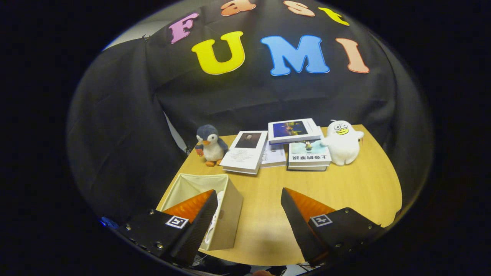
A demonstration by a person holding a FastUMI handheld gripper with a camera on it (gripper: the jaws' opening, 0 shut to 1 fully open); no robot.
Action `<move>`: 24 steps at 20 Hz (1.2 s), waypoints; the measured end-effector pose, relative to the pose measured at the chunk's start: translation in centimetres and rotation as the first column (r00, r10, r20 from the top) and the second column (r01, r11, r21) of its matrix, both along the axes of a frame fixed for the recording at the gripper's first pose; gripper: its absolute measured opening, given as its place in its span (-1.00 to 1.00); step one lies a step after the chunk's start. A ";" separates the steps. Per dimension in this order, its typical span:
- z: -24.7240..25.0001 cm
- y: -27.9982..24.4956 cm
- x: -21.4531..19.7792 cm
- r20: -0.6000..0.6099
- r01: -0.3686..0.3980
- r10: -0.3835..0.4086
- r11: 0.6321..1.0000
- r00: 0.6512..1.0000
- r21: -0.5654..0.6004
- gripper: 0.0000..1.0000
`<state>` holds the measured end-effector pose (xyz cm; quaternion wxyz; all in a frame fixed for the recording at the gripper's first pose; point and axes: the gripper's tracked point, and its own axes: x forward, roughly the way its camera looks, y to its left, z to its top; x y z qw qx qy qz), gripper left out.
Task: Open the storage box then place both shoes into the box .Put the left shoe in first, then the right shoe, with the right side of both shoes facing outward in a uniform manner.
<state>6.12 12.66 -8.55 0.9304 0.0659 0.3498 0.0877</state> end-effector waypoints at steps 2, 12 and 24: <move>1.3 -2.7 0.0 0.040 0.027 -0.026 1.000 0.999 -0.013 0.99; 7.8 -12.1 -1.5 0.330 0.096 -0.053 0.988 0.942 -0.117 0.99; 10.5 -16.9 -3.7 0.482 0.193 -0.127 0.977 0.867 -0.090 0.99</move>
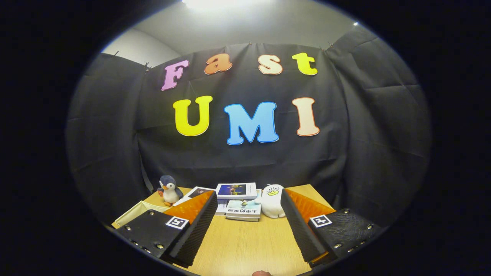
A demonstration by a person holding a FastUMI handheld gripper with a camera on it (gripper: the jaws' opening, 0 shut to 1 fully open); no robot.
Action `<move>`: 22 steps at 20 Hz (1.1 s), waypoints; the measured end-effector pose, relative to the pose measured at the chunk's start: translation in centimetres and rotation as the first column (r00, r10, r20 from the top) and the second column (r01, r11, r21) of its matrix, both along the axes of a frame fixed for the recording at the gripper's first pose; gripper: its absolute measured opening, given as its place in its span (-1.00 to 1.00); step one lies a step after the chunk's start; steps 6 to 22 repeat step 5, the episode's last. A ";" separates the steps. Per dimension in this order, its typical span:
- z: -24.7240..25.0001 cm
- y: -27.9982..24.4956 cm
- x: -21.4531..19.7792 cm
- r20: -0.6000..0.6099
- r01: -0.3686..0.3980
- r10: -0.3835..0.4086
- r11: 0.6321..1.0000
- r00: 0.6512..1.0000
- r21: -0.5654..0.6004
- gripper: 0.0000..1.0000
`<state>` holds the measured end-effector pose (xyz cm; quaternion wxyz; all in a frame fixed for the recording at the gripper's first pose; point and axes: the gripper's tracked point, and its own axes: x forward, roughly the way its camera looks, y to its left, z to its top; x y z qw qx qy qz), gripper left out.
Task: Open the storage box then place both shoes into the box .Put the left shoe in first, then the right shoe, with the right side of both shoes facing outward in a uniform manner.
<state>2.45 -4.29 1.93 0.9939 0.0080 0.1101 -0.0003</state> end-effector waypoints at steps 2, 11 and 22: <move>0.0 0.1 -0.2 0.005 -0.006 0.006 1.000 1.000 0.008 0.99; 0.1 0.0 -0.2 0.015 -0.005 0.005 1.000 1.000 0.012 0.99; 0.1 0.0 -0.2 0.015 -0.005 0.005 1.000 1.000 0.012 0.99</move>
